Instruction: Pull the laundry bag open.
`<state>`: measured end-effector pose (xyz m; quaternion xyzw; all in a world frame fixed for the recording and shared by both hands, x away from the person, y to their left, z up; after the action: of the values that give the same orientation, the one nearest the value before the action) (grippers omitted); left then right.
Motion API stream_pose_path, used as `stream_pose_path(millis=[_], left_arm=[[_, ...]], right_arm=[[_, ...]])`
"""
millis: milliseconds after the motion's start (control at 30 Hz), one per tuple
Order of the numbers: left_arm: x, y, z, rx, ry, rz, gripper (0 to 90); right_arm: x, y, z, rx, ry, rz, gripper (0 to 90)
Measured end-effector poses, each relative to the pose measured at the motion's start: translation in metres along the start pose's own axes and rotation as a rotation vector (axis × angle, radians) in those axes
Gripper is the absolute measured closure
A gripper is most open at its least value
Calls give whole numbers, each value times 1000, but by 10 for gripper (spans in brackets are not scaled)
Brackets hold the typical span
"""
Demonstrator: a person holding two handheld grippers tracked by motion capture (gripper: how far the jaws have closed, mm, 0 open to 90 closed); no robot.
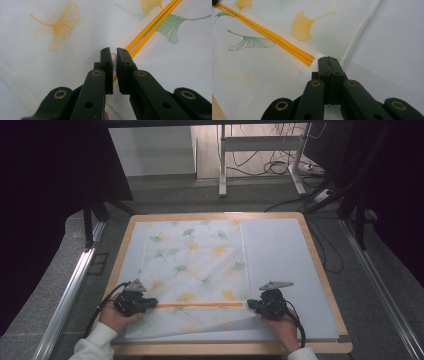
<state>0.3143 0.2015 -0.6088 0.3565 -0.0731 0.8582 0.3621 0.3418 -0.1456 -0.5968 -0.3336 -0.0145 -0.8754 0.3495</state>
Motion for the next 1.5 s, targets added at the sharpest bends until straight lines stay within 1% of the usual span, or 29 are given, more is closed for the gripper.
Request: stream_pose_path(millis=[133,267,467,1033,1067,1200,1500], left_arm=[[4,-6,-4,17,5,8,848],[7,-8,-6,27,7,12,848],[13,-15,-11,49,16,30,848],[24,-23,-19,68,22,55,848],[24,-24,-20,65,20,57,848],[28,-26,-23,83,29,61,848],[31,-28,-25,92,32,66,848]], right_arm=[[0,0,0,0,0,1,899],[0,0,0,0,-1,1,899],[0,0,0,-1,1,-1,899],[0,0,0,-3,2,-2,899],[0,0,0,-4,2,-1,899],[0,0,0,-4,2,0,900],[0,0,0,-4,1,-1,900]])
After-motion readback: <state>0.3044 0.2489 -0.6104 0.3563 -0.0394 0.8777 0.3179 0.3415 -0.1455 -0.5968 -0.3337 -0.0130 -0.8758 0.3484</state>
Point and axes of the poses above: each handheld gripper's, and its own axes: x roughly backward along the jaws, z roughly out of its top, y roughly to its right, the point moved 10 cm from there along -x, roughly forward along the jaws, and after that the axes turned 11 degrees about y, right-handed, at the moved point
